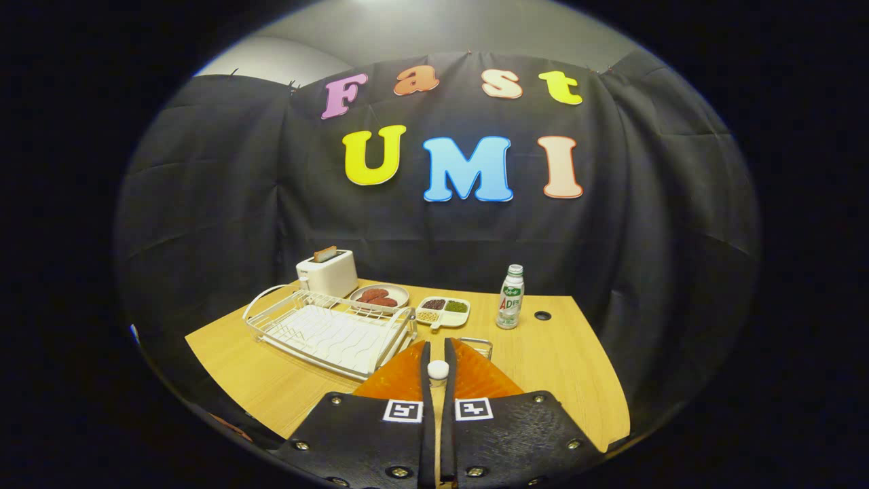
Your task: Take the plate from the dish rack, then take the spoon from the basket and place it into the plate.
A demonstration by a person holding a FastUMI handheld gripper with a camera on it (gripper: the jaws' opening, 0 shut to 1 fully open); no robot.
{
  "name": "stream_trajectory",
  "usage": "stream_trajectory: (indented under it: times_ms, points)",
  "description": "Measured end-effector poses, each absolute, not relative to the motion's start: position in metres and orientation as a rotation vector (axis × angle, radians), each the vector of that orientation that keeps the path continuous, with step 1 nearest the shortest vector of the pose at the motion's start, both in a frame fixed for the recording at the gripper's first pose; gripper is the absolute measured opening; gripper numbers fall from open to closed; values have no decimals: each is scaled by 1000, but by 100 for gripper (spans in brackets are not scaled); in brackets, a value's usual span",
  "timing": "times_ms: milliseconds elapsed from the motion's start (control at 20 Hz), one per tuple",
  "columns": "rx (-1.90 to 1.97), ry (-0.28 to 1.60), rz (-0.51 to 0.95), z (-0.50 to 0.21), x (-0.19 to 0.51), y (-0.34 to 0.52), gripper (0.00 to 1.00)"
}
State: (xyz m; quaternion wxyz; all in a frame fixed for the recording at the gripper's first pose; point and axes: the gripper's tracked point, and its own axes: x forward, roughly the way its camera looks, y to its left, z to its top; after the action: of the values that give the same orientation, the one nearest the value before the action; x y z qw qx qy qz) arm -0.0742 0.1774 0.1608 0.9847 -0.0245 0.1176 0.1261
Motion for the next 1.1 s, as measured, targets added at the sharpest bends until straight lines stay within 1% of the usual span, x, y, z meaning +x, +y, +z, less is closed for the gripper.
stream_trajectory:
  times_ms: [400,850,1100]
  points:
    - [-81,321,390,128,-81,230,3]
    - [-123,424,507,88,-82,274,3]
    - [-160,450,574,74,-80,300,3]
